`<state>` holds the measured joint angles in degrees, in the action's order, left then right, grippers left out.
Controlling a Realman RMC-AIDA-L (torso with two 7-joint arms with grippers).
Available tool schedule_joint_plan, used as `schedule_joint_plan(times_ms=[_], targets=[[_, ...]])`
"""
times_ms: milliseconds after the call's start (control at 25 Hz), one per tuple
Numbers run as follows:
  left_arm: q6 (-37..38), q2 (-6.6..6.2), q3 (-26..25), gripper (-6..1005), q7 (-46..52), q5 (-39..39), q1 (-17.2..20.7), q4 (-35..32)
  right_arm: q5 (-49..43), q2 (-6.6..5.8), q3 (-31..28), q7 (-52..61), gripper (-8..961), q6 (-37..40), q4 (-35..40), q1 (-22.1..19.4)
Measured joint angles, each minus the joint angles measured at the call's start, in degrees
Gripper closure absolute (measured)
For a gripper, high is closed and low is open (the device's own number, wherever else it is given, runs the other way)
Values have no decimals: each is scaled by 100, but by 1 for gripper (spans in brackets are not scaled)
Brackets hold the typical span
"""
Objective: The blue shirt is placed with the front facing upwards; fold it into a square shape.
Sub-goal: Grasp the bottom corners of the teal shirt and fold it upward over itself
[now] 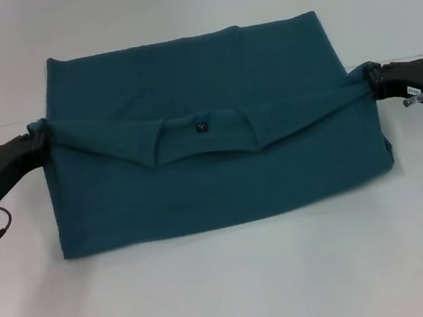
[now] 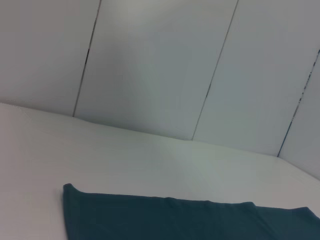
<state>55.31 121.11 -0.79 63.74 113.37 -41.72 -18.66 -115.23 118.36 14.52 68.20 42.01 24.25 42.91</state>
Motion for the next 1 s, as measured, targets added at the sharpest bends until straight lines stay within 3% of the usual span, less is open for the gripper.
schedule_joint_plan(times_ms=[600,920,1000], targets=[[-231,1,4,955,13,1,-124,45,38,-29,25,1,922,-138,0,72],[-525,33,-25,951,1,1,-210,86,54,24,32,0,922,-444,-4,137],[-573,44,-26,950,-1,-36,-222,80,68,28,42,1,866,-445,-6,142]])
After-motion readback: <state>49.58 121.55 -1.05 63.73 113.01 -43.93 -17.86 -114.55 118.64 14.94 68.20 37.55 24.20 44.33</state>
